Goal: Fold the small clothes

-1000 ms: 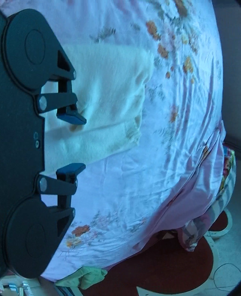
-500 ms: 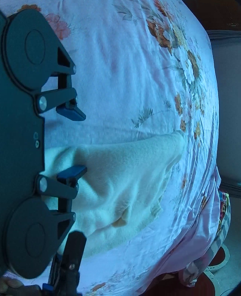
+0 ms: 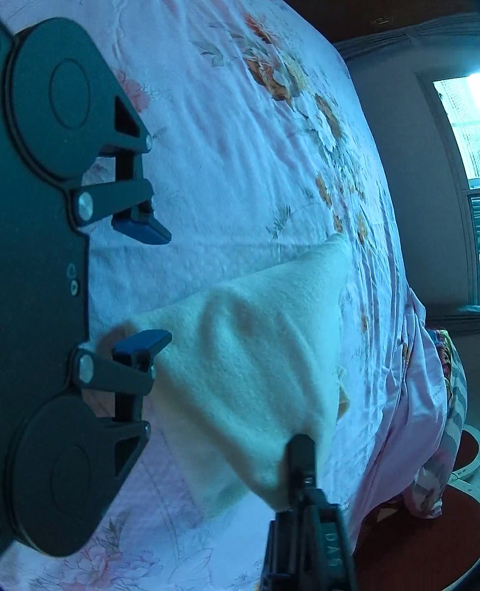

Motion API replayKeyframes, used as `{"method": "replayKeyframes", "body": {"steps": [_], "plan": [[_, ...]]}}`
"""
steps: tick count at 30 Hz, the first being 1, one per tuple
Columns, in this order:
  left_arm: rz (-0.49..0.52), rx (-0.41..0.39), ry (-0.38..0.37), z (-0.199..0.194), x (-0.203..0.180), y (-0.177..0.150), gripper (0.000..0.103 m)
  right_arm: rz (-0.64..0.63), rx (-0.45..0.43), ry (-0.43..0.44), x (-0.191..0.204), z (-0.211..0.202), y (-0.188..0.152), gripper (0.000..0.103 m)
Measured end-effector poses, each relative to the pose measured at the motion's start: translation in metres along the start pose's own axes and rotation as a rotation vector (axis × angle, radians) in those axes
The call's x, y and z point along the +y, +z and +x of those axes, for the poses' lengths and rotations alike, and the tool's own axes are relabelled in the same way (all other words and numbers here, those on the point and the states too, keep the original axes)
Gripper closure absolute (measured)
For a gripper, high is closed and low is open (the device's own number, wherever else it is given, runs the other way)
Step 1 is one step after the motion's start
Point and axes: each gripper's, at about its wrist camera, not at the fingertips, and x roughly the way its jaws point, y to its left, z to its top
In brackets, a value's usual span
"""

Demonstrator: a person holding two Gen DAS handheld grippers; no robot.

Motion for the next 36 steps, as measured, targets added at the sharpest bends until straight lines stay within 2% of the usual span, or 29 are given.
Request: {"method": "replayKeyframes", "body": {"steps": [3,5,7,8,9,10,11,16,17,20,24,26,28,29,33,36], "plan": [[-0.097,0.027,-0.031,0.007,0.008,0.006,0.054,0.011,0.132,-0.102,-0.018,0.008,-0.021,0.096],[-0.144,0.012,-0.032,0.006,0.018,0.01,0.054,0.025,0.155,-0.076,-0.027,0.005,-0.023,0.096],[-0.148,0.0,-0.023,0.006,0.022,0.015,0.052,0.053,0.13,-0.022,-0.032,-0.002,-0.015,0.093],[-0.149,-0.003,-0.018,0.007,0.024,0.017,0.052,0.058,0.117,-0.008,-0.032,0.0,-0.007,0.083],[-0.153,-0.007,-0.013,0.008,0.026,0.02,0.052,0.069,0.111,0.002,-0.035,0.005,0.0,0.059],[-0.157,-0.01,-0.009,0.01,0.028,0.022,0.052,0.092,0.114,0.009,-0.038,0.011,0.007,0.045],[-0.162,-0.011,-0.007,0.011,0.029,0.024,0.052,0.114,0.117,0.019,-0.041,0.02,0.014,0.038],[-0.181,-0.017,-0.015,0.015,0.031,0.03,0.052,0.173,0.143,0.037,-0.055,0.066,0.039,0.039],[-0.182,-0.017,-0.018,0.016,0.031,0.031,0.052,0.176,0.143,0.042,-0.056,0.074,0.042,0.047],[-0.186,-0.016,-0.019,0.021,0.03,0.035,0.052,0.178,0.154,0.046,-0.057,0.092,0.049,0.087],[-0.192,-0.019,-0.026,0.028,0.029,0.04,0.052,0.141,0.193,0.066,-0.055,0.107,0.05,0.087],[-0.194,-0.024,-0.026,0.029,0.029,0.041,0.052,0.082,0.195,0.047,-0.05,0.11,0.051,0.087],[-0.189,-0.026,-0.019,0.032,0.028,0.042,0.052,0.075,0.192,0.025,-0.048,0.111,0.049,0.089],[-0.191,-0.029,-0.014,0.032,0.028,0.044,0.052,0.048,0.174,0.005,-0.043,0.108,0.049,0.091],[-0.192,-0.052,-0.024,0.03,0.026,0.051,0.052,-0.157,0.009,-0.071,-0.013,0.073,0.049,0.093],[-0.185,-0.065,-0.042,0.031,0.02,0.056,0.052,-0.21,-0.034,-0.106,-0.014,0.05,0.046,0.093]]}}
